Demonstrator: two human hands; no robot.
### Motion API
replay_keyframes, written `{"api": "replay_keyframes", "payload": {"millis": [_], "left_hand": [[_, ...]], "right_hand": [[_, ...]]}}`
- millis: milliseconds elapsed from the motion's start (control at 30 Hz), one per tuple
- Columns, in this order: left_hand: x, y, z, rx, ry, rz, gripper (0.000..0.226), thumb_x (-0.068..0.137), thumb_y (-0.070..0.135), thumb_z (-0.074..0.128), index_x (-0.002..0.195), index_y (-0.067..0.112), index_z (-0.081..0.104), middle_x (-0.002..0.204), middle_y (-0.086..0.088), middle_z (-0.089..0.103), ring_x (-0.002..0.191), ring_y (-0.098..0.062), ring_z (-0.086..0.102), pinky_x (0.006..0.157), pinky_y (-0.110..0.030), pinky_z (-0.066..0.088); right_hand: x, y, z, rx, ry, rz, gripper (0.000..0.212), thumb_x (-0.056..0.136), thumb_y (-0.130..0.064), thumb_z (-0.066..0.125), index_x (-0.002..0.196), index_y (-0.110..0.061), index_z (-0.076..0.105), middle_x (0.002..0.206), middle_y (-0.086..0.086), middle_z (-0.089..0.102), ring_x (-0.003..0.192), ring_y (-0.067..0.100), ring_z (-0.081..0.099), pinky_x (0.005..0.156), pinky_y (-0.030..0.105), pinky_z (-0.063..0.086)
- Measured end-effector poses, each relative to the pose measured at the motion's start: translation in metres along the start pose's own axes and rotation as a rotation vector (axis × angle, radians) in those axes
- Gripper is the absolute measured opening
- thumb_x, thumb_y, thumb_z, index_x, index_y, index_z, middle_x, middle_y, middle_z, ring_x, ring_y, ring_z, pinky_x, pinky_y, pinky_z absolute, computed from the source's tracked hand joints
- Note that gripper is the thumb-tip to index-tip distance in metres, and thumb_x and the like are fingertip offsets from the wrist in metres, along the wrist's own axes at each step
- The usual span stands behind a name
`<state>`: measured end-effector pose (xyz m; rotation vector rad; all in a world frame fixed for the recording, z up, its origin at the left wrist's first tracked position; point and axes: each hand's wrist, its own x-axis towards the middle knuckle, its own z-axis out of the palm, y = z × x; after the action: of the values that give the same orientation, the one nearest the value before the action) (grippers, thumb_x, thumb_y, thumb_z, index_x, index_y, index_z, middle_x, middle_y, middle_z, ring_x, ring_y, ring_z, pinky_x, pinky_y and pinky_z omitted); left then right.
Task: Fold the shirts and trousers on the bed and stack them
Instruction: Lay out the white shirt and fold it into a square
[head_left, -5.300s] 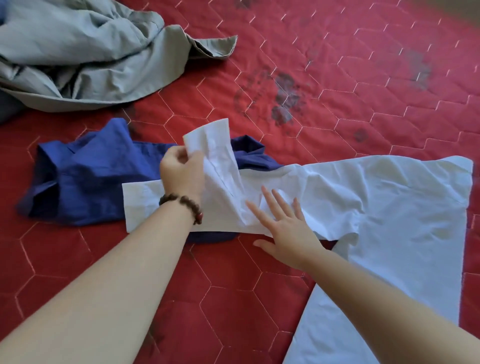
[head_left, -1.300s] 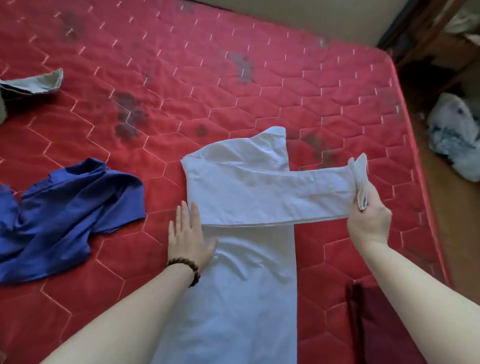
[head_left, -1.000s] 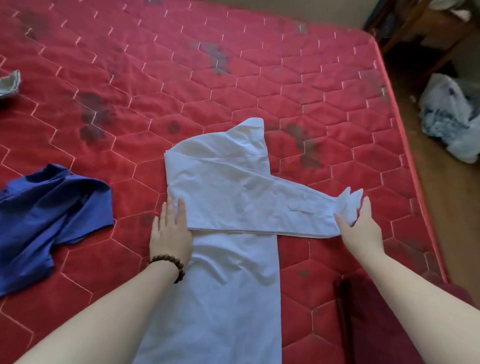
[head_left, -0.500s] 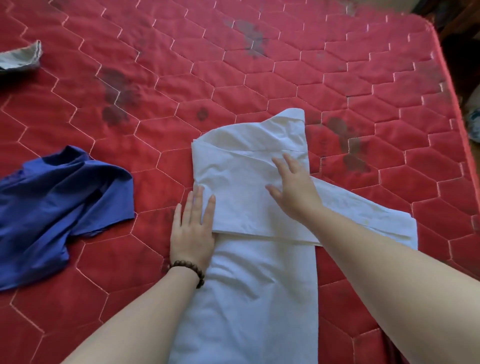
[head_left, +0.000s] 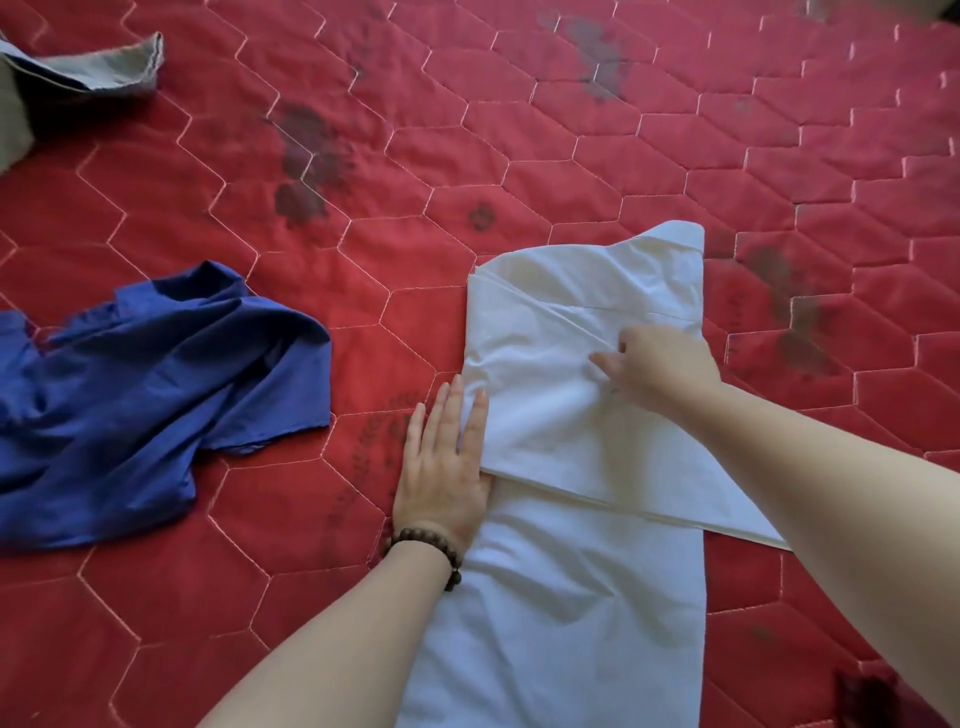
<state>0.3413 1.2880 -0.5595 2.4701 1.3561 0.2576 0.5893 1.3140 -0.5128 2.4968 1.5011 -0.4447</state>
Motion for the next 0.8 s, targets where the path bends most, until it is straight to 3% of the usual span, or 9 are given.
{"api": "replay_keyframes", "payload": {"millis": [67,167,233,300,367,500,633,733,800], "left_hand": [[0.0,0.0,0.0,-0.01,0.009,-0.002,0.067,0.073,0.011,0.036,0.138,0.006,0.048,0.147,-0.021,0.04,0.136,-0.035,0.039,0.111,-0.054,0.024],[0.001,-0.002,0.002,-0.038,0.04,0.002,0.063,0.075,0.014,0.036,0.135,0.011,0.053,0.146,-0.021,0.041,0.136,-0.035,0.04,0.116,-0.048,0.024],[0.001,-0.002,0.004,-0.061,0.056,0.006,0.063,0.075,0.014,0.037,0.136,0.014,0.053,0.147,-0.02,0.04,0.136,-0.035,0.039,0.114,-0.046,0.02],[0.001,-0.003,0.005,-0.064,0.056,0.014,0.064,0.074,0.016,0.038,0.136,0.017,0.054,0.148,-0.018,0.039,0.137,-0.034,0.038,0.113,-0.047,0.02],[0.001,-0.004,0.006,-0.062,0.056,0.022,0.065,0.073,0.017,0.037,0.136,0.019,0.054,0.149,-0.016,0.039,0.138,-0.033,0.037,0.114,-0.05,0.024],[0.001,-0.004,0.008,-0.063,0.045,0.028,0.062,0.075,0.019,0.037,0.135,0.02,0.056,0.149,-0.017,0.039,0.139,-0.033,0.036,0.112,-0.054,0.029],[-0.001,-0.005,0.011,-0.031,0.0,0.015,0.061,0.08,0.04,0.043,0.139,0.024,0.051,0.153,-0.014,0.032,0.143,-0.03,0.027,0.117,-0.049,0.016],[-0.001,-0.005,0.007,0.04,-0.082,0.027,0.067,0.083,0.054,0.041,0.144,0.028,0.042,0.156,-0.012,0.026,0.146,-0.028,0.019,0.119,-0.048,0.011],[-0.001,-0.004,0.002,0.122,-0.173,0.038,0.076,0.083,0.064,0.034,0.15,0.031,0.027,0.161,-0.009,0.01,0.149,-0.025,0.004,0.12,-0.046,0.0]], "right_hand": [[0.009,-0.02,0.0,0.147,0.021,-0.074,0.036,0.089,-0.048,0.056,0.102,-0.015,0.054,0.106,0.008,0.063,0.093,0.028,0.054,0.07,0.034,0.033],[0.026,-0.051,0.001,0.364,-0.006,-0.187,0.052,0.084,-0.048,0.066,0.122,-0.016,0.048,0.119,0.005,0.055,0.109,0.025,0.051,0.077,0.032,0.034],[0.036,-0.065,0.001,0.439,-0.055,-0.215,0.047,0.082,-0.045,0.07,0.115,-0.017,0.049,0.105,0.0,0.053,0.096,0.021,0.05,0.073,0.031,0.035],[0.043,-0.072,0.001,0.447,-0.074,-0.208,0.026,0.086,-0.035,0.068,0.088,-0.016,0.05,0.082,-0.003,0.049,0.082,0.022,0.047,0.06,0.033,0.032],[0.043,-0.072,0.003,0.45,-0.012,-0.167,0.03,0.089,-0.03,0.063,0.07,-0.015,0.045,0.071,-0.001,0.047,0.078,0.026,0.048,0.056,0.034,0.031],[0.021,-0.045,0.011,0.389,0.188,-0.066,0.036,0.087,-0.05,0.06,0.093,-0.015,0.053,0.086,0.0,0.055,0.083,0.023,0.049,0.069,0.037,0.038],[-0.006,0.017,0.019,0.434,0.243,0.01,0.05,0.081,-0.053,0.066,0.107,-0.012,0.054,0.103,0.008,0.06,0.1,0.03,0.054,0.085,0.044,0.04],[-0.025,0.063,0.027,0.462,0.264,0.106,0.049,0.08,-0.057,0.065,0.106,-0.018,0.052,0.105,0.002,0.054,0.105,0.028,0.051,0.086,0.043,0.035],[-0.035,0.088,0.032,0.401,0.189,0.169,0.049,0.079,-0.067,0.058,0.099,-0.023,0.051,0.097,-0.002,0.051,0.103,0.028,0.048,0.082,0.041,0.03]]}}
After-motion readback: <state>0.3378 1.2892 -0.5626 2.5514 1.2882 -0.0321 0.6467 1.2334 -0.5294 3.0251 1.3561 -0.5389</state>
